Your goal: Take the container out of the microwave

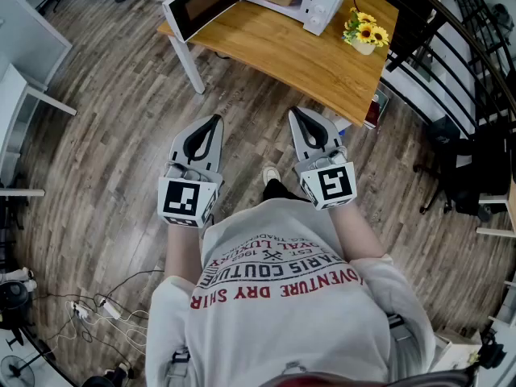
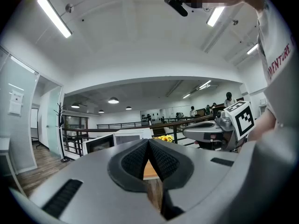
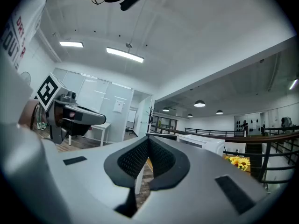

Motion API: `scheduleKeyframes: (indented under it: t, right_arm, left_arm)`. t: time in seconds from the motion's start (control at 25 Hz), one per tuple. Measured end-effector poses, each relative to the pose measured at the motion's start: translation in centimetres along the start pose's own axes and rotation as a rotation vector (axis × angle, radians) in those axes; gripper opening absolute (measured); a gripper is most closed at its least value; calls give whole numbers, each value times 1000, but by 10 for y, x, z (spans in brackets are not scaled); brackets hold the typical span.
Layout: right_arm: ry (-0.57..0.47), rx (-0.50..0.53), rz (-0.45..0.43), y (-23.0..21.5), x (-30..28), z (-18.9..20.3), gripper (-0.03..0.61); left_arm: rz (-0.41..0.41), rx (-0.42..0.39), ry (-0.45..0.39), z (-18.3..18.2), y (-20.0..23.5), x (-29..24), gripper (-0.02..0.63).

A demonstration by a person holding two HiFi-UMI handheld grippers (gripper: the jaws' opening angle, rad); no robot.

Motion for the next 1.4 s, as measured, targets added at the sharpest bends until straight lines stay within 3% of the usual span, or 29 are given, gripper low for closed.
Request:
scheduleKeyframes:
  t: [0.64, 0.68, 0.76, 0.8, 1.16, 1.4]
  right_arm:
    - [-39, -20, -14, 12, -4, 2, 32]
    - [-41, -9, -14, 11, -6, 2, 41]
    - [-44, -7, -27, 10, -13, 4, 260]
    - [-43, -8, -32, 9, -18, 5, 282]
    - [-24, -37, -32, -7, -67, 19, 282]
    - [3, -81, -58, -31, -129, 46, 282]
  left_arm:
    - [-28, 1, -5, 1, 5, 16, 14]
    - [-34, 2, -2, 3, 5, 17, 14]
    - [-48, 4, 5, 5, 9, 17, 14]
    - [-57, 5, 8, 6, 11, 17, 14]
    - [-133, 10, 27, 14, 45, 5, 14]
    - [-155, 4, 68, 31, 84, -36, 14]
Point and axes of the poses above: the fingertips, and each gripper's own axes: x backward along the fingers, y to its left, z out of its underside, the point moved 10 cm from there along x, backward along the fingers, and after that the axes turned 6 degrees about -y, right-handed, at the moved point
